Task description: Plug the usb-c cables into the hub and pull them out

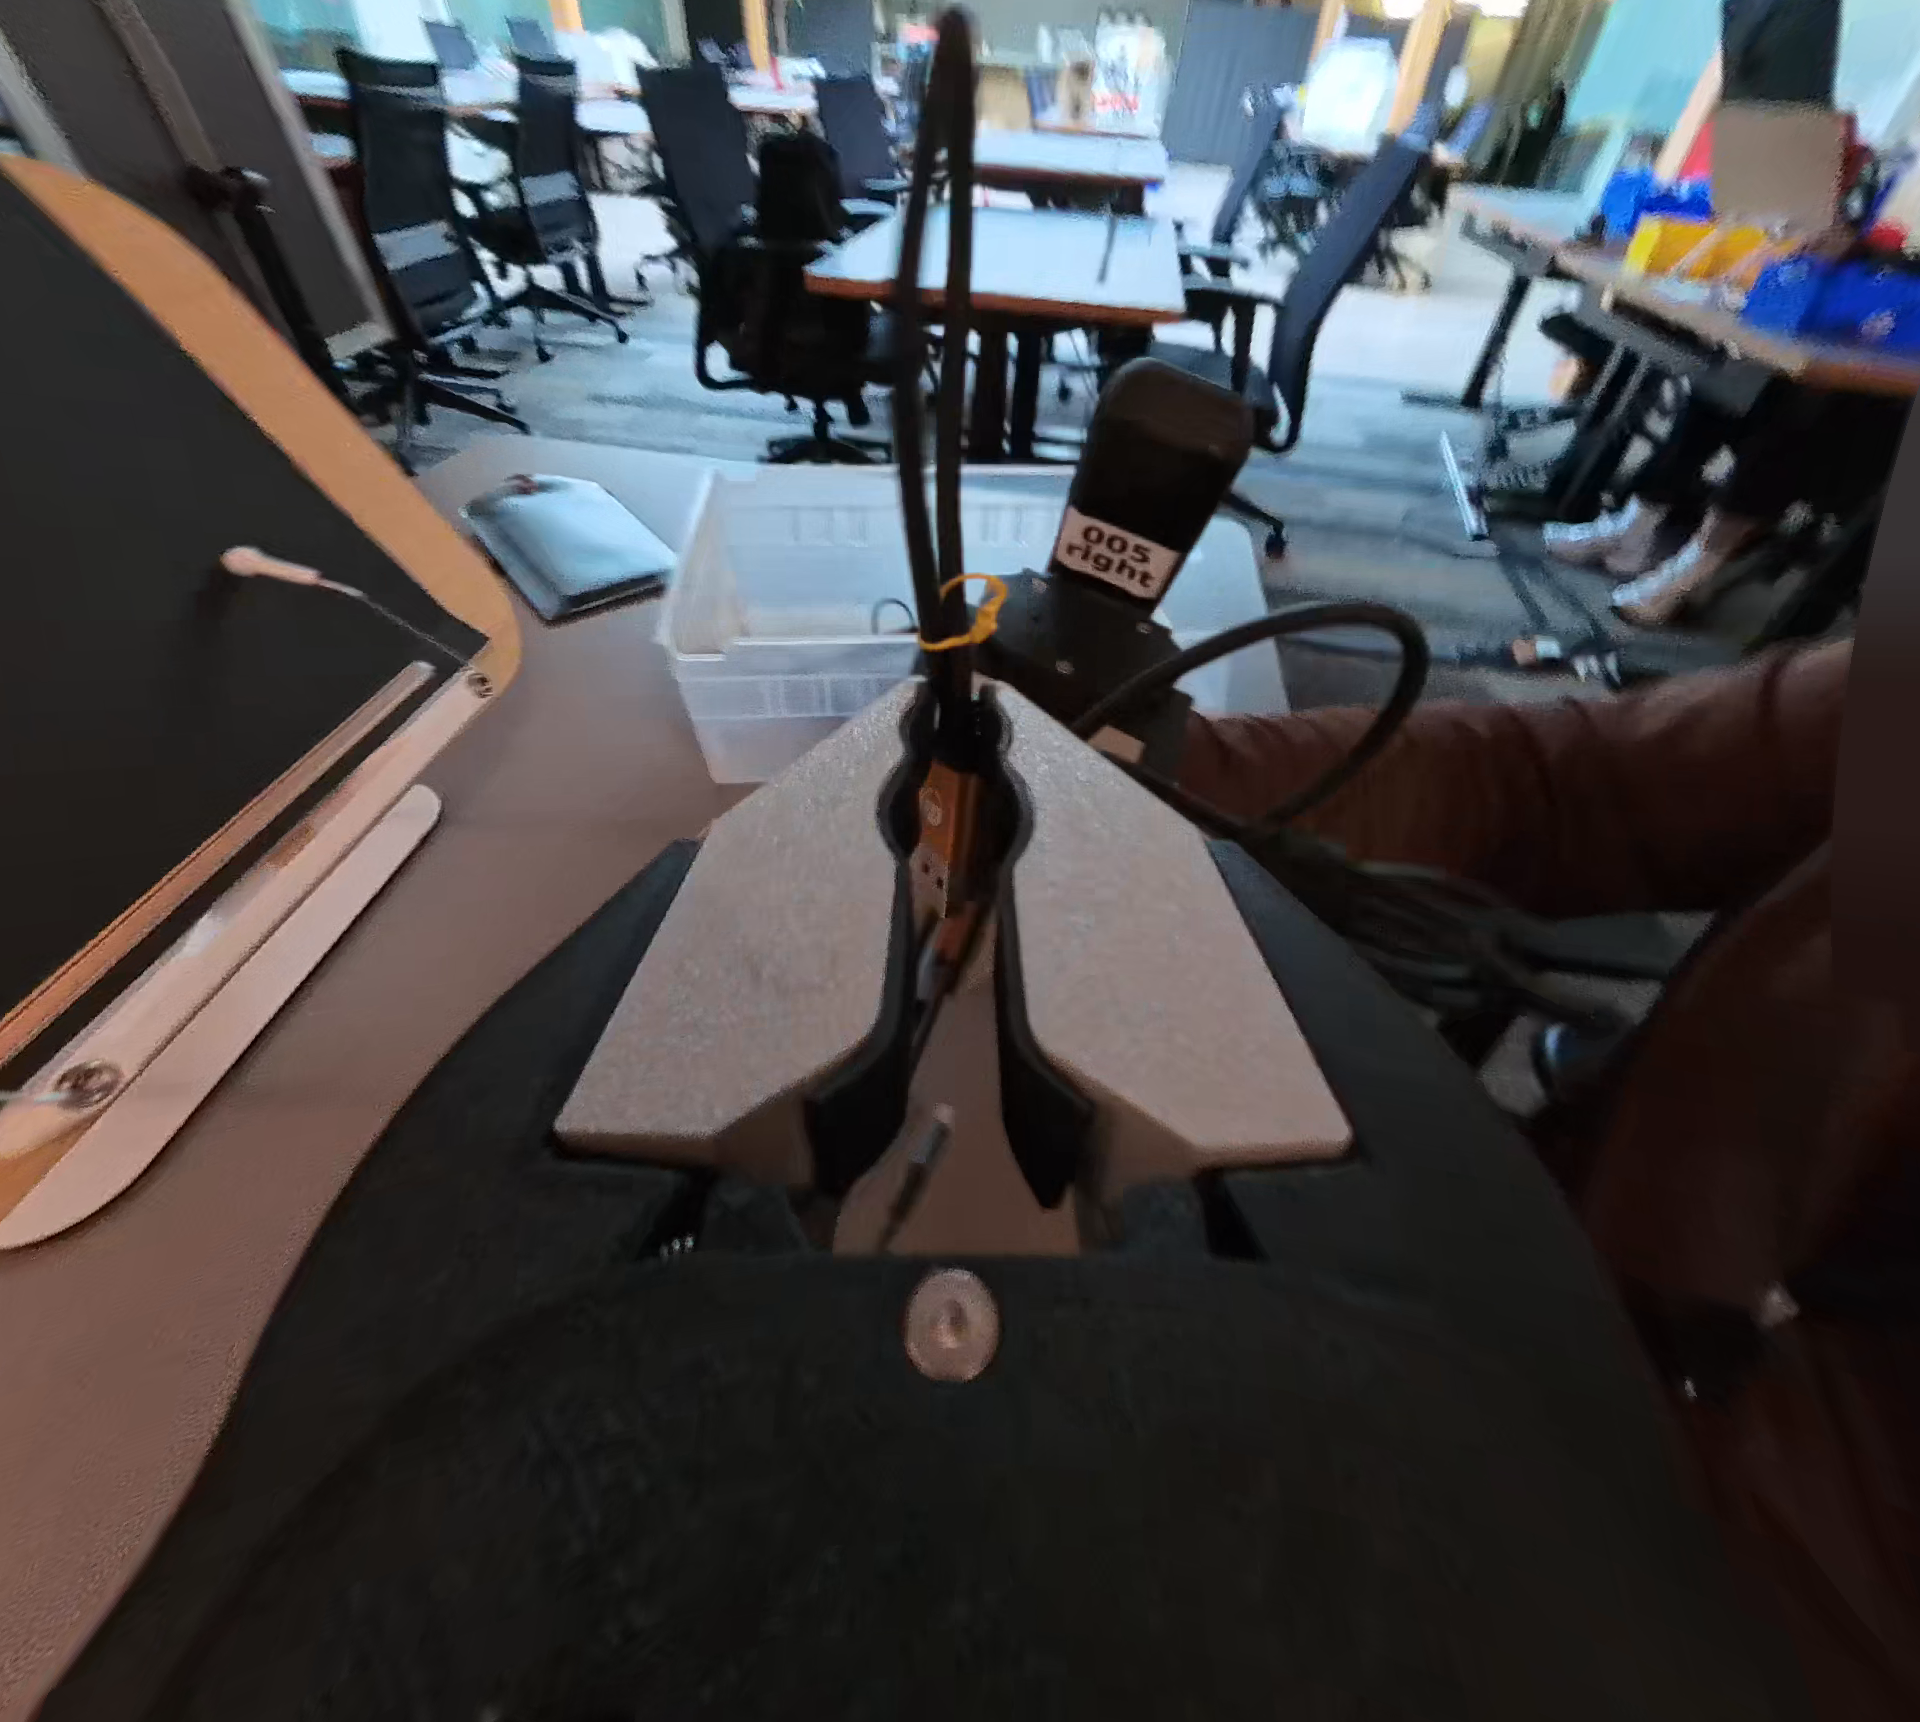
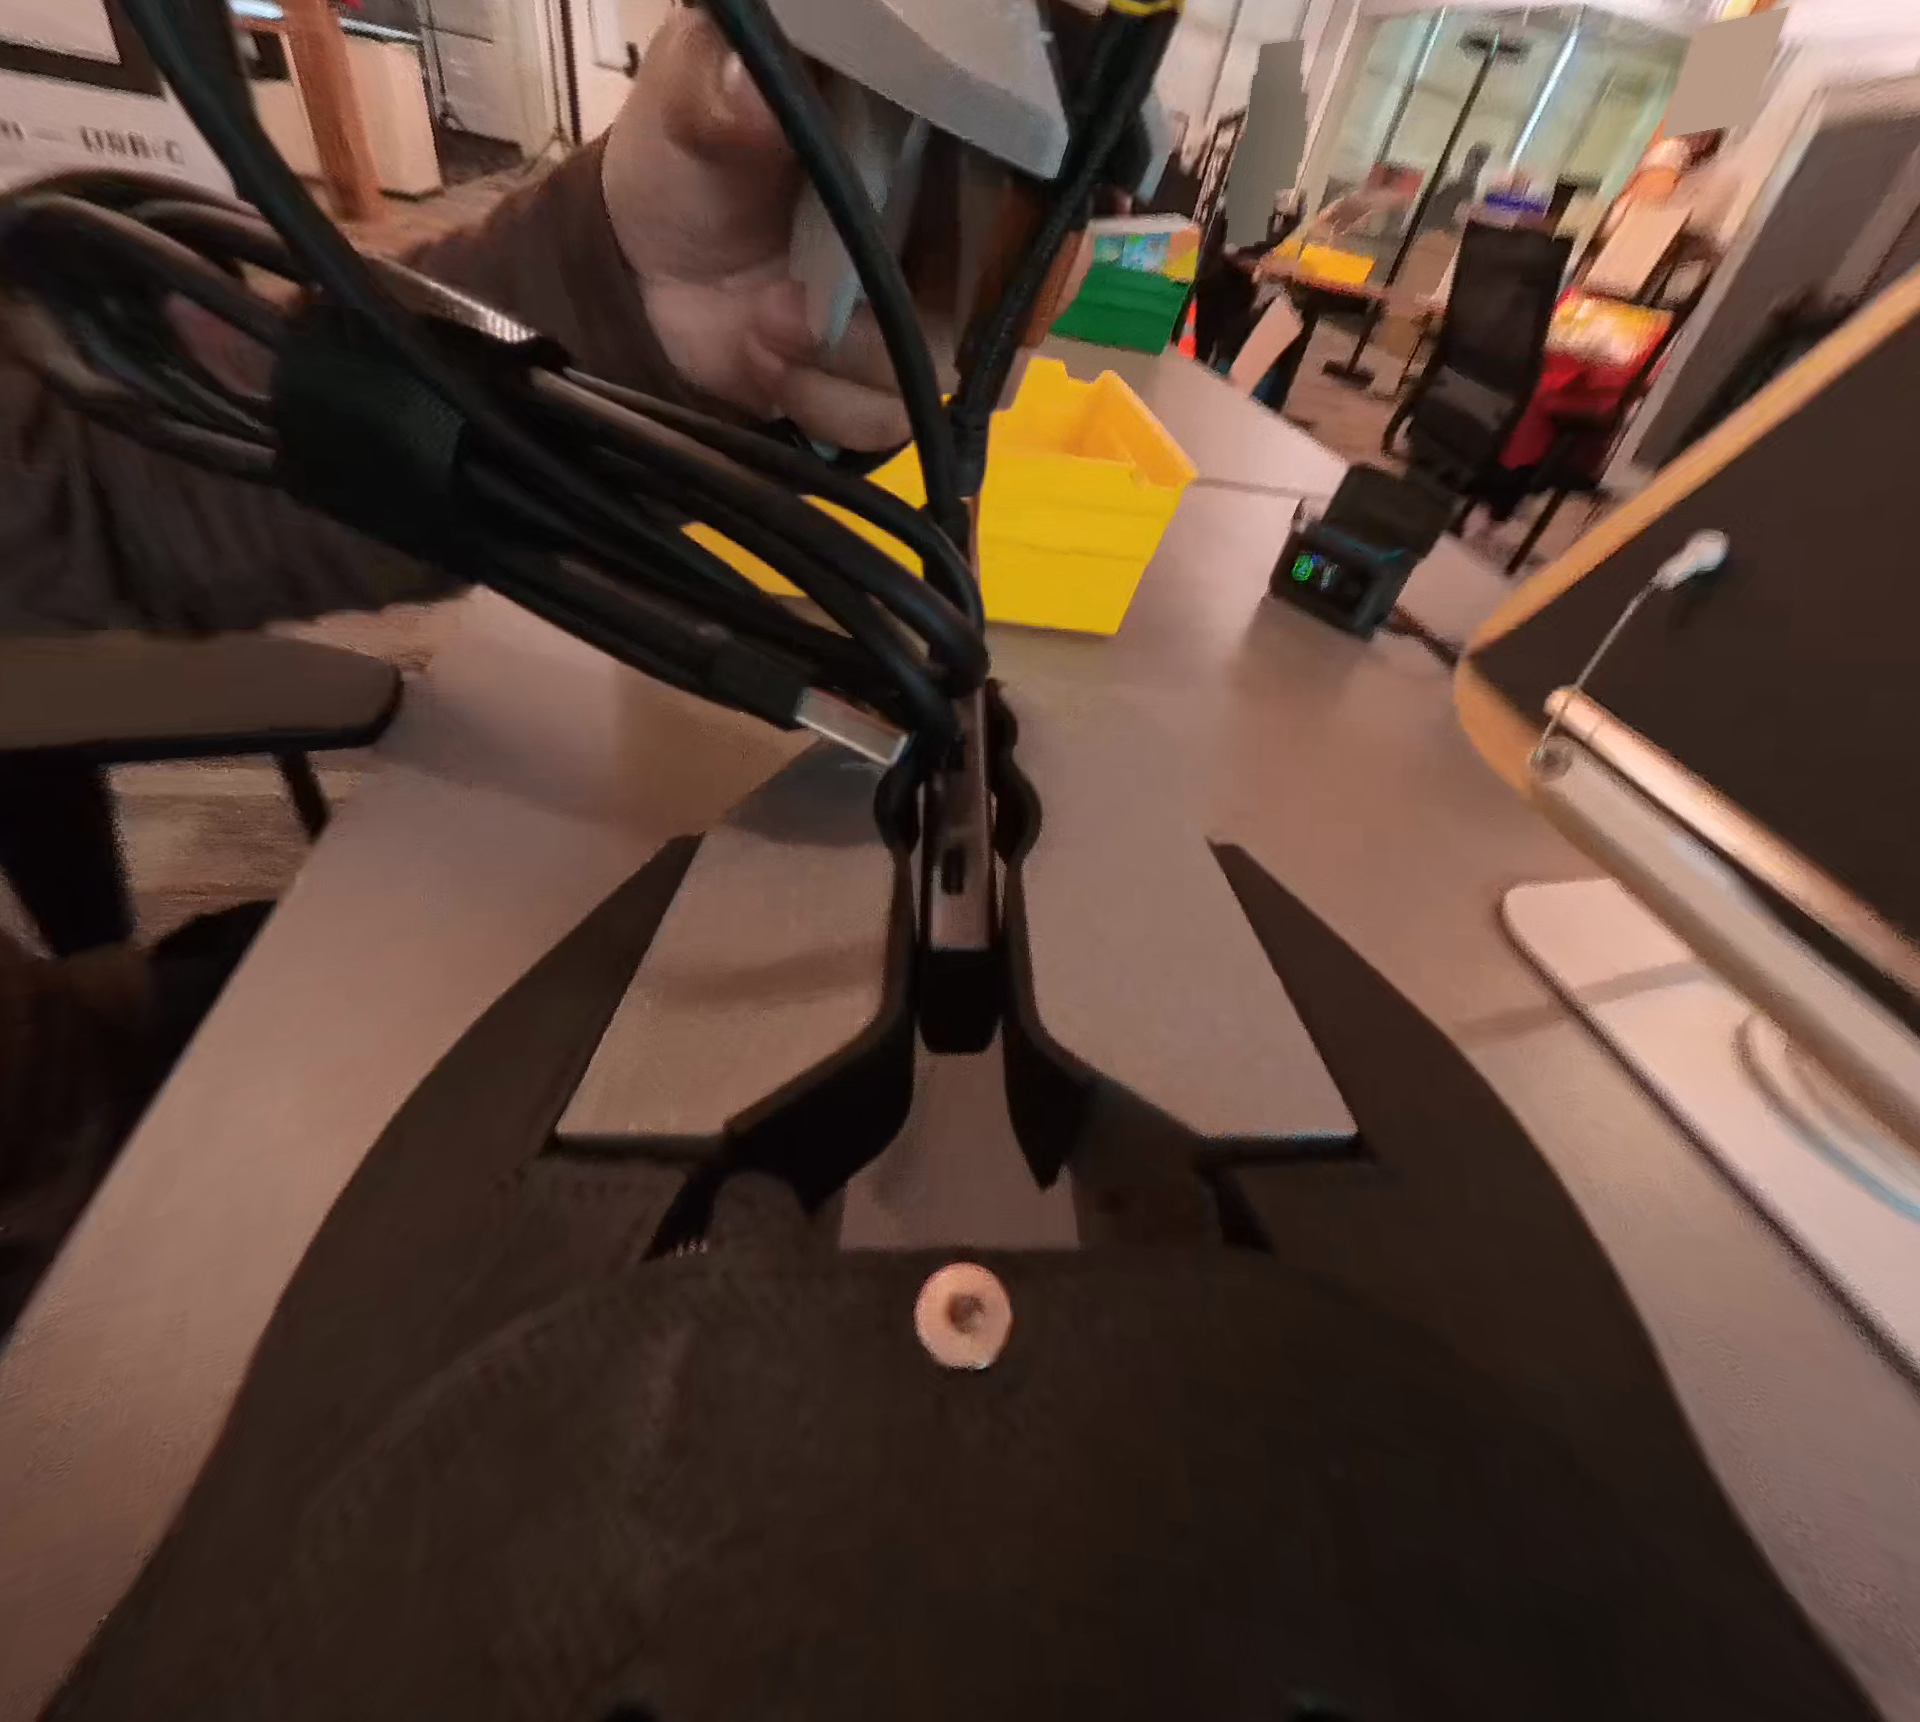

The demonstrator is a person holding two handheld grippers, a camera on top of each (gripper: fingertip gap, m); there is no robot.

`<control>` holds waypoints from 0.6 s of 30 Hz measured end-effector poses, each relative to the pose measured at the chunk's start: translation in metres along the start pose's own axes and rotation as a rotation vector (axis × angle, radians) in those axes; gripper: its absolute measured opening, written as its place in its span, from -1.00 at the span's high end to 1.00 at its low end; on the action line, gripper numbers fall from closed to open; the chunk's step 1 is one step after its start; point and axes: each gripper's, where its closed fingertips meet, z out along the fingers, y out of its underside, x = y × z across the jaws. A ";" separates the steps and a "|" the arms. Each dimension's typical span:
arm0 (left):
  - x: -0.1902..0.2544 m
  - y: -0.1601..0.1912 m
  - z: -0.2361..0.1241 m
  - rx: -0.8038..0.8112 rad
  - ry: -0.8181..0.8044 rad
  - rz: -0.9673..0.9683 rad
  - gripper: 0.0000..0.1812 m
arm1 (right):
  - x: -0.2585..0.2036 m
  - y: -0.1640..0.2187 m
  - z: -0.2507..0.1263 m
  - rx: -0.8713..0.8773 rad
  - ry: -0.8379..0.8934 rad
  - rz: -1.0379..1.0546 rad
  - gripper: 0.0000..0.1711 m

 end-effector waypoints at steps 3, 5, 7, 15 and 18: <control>-0.034 0.010 -0.007 0.057 -0.115 -0.033 0.79 | 0.013 0.010 -0.002 -0.012 -0.004 0.142 0.94; -0.046 0.024 -0.014 0.050 -0.152 -0.047 0.57 | 0.016 0.010 -0.004 0.018 -0.034 0.232 0.94; -0.049 0.041 -0.016 0.018 -0.140 -0.057 0.40 | 0.015 0.009 -0.005 0.059 -0.094 0.327 0.94; -0.023 0.090 0.007 -0.086 0.074 -0.093 0.80 | 0.007 0.018 0.004 0.090 -0.234 0.582 0.94; -0.021 0.095 0.004 -0.090 0.121 -0.143 0.92 | 0.003 0.021 0.006 0.073 -0.275 0.627 0.93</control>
